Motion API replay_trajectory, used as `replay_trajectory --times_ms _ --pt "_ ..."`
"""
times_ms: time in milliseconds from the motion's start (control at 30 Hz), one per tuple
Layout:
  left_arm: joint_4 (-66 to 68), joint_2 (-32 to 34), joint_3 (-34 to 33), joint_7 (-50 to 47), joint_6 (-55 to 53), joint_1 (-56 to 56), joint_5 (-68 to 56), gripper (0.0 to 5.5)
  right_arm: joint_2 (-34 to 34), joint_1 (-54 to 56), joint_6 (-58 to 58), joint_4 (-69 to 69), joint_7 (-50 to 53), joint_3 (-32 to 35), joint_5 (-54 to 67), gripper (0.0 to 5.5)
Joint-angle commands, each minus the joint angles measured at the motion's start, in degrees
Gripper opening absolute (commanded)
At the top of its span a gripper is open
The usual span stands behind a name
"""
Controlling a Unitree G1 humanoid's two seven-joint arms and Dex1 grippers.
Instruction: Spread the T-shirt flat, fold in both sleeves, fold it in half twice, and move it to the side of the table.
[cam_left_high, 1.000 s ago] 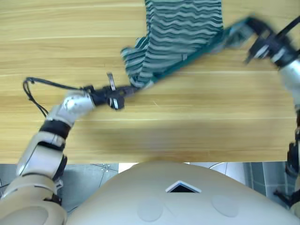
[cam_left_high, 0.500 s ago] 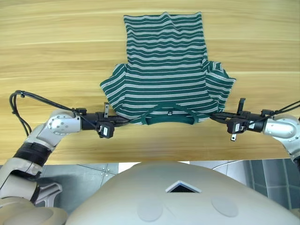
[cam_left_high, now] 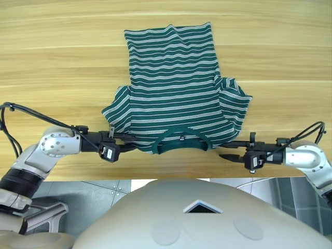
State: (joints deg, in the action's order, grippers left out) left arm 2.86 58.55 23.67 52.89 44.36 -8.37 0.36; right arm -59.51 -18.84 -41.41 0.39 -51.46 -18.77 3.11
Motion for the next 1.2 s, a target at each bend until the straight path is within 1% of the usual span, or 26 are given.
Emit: replay_trajectory --times_ms 33,100,167,200,233,333,367,433,500,600,767,867,967,1100,1200 --pt "-3.3 1.0 -0.9 2.3 -1.6 -0.8 -2.6 2.02 -1.7 -1.7 -0.1 -0.2 -1.6 1.5 0.5 2.37" --pt "-4.4 2.1 -2.8 2.8 -1.4 -2.1 -6.7 2.36 -2.3 -3.0 -1.8 -2.4 -0.7 5.0 4.7 2.73" --pt "-4.2 2.0 -6.5 1.3 -0.4 -2.5 -9.0 2.66 -0.6 -1.4 -1.7 -2.7 2.4 11.3 9.0 3.08" --pt "-3.9 1.7 -8.2 0.7 0.1 -2.7 -9.5 2.76 0.6 0.4 -1.2 -1.7 4.4 14.2 9.3 3.19" --pt "-3.7 1.4 -9.2 0.5 0.6 -2.8 -9.9 2.96 1.6 1.7 -0.8 -0.8 5.8 16.2 9.2 3.41" --pt "-3.3 0.3 -10.8 1.1 2.2 -3.5 -11.9 2.99 4.3 8.1 1.9 5.1 11.5 20.1 3.3 3.46" --pt "-3.5 0.0 -10.9 1.8 2.6 -3.6 -13.9 2.99 5.5 11.7 3.2 9.3 14.7 19.9 -1.3 3.46" --pt "-2.1 -1.6 -11.2 2.1 3.2 -2.9 -14.8 2.99 8.2 18.6 4.7 18.7 21.0 17.2 -11.7 3.46" --pt "0.3 -3.3 -11.2 2.2 3.7 -1.6 -13.8 2.99 9.7 21.8 4.9 24.2 25.4 14.6 -19.2 3.46" --pt "2.7 -4.9 -11.4 2.6 4.5 -0.7 -13.1 2.99 11.2 24.2 4.1 29.3 29.7 11.2 -26.6 3.46" --pt "6.7 -7.9 -11.6 2.7 5.1 2.6 -12.4 2.99 12.2 24.5 2.2 30.6 30.9 8.8 -28.6 3.46" --pt "8.7 -9.1 -11.3 2.8 5.8 3.7 -11.2 2.99 11.4 23.5 1.5 30.1 30.3 8.1 -28.1 3.46" --pt "9.7 -9.4 -11.5 3.3 6.3 3.8 -11.0 2.99 8.6 20.3 0.8 28.1 28.1 8.2 -27.2 3.46" --pt "11.5 -9.5 -12.1 3.1 6.8 4.1 -10.3 2.99 4.1 13.4 0.2 23.8 22.2 7.7 -23.7 3.46" --pt "12.3 -9.5 -12.2 3.1 7.2 4.3 -10.1 2.99 1.8 9.2 0.3 21.8 20.3 7.9 -21.7 3.46"
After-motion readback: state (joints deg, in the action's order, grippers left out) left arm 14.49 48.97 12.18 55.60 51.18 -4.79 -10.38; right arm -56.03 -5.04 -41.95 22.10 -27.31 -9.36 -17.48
